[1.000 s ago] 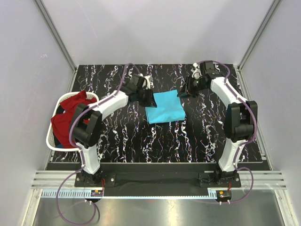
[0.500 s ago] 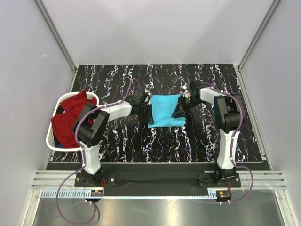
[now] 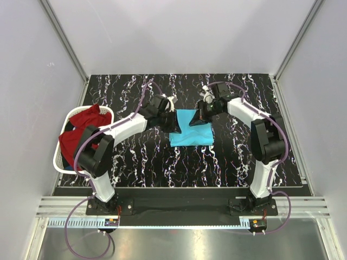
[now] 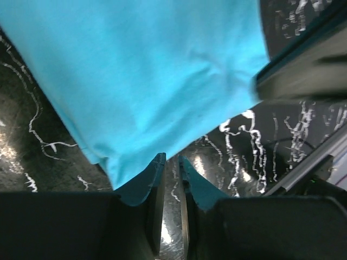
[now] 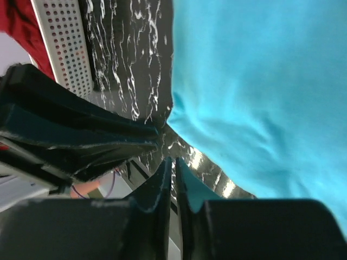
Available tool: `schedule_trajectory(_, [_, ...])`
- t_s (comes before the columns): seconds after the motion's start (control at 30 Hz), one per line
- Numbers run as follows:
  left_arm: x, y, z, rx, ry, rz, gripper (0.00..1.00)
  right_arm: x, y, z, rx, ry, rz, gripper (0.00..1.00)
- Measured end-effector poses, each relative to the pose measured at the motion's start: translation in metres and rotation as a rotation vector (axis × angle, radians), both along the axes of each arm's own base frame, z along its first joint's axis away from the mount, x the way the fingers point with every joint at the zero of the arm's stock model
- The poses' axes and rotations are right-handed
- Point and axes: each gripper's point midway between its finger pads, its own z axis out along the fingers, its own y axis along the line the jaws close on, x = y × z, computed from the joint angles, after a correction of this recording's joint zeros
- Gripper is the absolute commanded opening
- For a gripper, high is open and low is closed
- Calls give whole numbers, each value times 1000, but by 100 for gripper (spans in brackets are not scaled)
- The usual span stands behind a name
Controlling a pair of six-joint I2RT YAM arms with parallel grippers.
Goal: Fold and stack the t-shirts
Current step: Fold the tshirt
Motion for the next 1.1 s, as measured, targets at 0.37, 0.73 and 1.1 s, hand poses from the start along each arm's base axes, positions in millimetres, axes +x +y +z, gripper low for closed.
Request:
schedule_trajectory(0.37, [-37,15,-69,91,131,0,17,-58,4,-92,-39,204,29,0])
schedule_trajectory(0.73, [-35,22,-73,142,111,21,17,-51,0,-53,19,132,18,8])
schedule_trajectory(1.1, [-33,25,-74,156,106,31,17,-55,-37,-85,2,193,-64,6])
